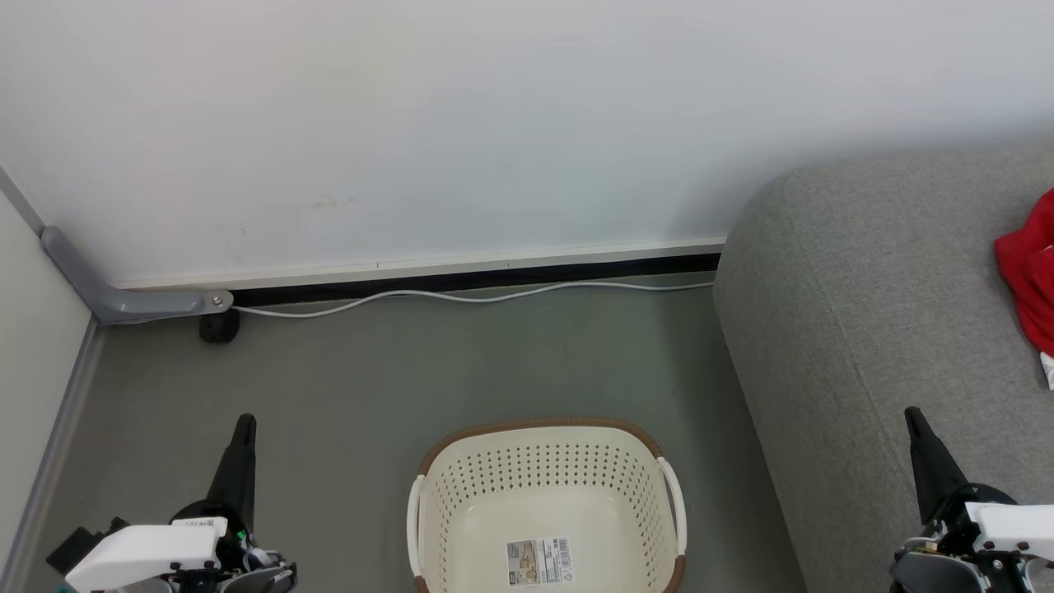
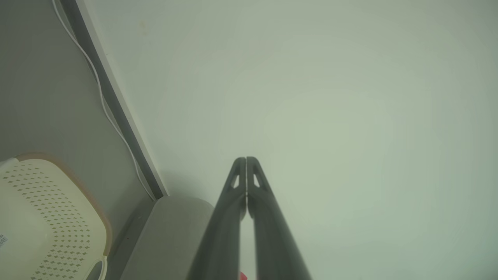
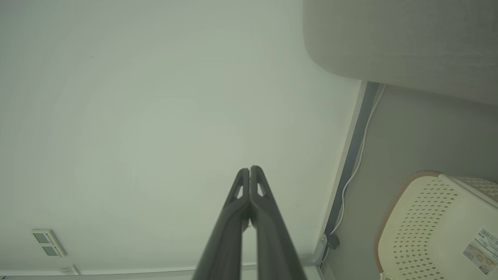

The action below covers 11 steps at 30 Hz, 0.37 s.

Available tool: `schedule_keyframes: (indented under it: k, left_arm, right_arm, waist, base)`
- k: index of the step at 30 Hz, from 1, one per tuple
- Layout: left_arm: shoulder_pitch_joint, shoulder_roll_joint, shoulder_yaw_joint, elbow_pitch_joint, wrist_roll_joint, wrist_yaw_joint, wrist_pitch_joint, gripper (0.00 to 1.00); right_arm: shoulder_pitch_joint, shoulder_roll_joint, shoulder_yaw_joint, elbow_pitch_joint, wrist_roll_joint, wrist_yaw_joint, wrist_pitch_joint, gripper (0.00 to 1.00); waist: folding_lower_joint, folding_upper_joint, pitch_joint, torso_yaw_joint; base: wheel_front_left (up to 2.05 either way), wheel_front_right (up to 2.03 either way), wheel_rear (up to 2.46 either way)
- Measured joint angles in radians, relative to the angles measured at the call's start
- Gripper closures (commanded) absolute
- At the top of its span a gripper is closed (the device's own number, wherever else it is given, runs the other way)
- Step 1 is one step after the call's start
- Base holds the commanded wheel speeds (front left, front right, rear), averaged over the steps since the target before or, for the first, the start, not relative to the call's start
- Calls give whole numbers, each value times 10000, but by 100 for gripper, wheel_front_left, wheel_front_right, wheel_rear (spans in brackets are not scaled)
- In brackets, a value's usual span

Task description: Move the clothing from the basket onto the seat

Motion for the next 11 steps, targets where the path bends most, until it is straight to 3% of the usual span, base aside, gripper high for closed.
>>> schedule_keyframes:
  k: [11]
  left_arm:
    - [0, -6, 6, 0, 0, 0, 2, 100]
  right_arm:
    - [0, 0, 0, 0, 0, 0, 0, 100]
  waist:
    - [0, 0, 0, 0]
  base:
    - [0, 0, 0]
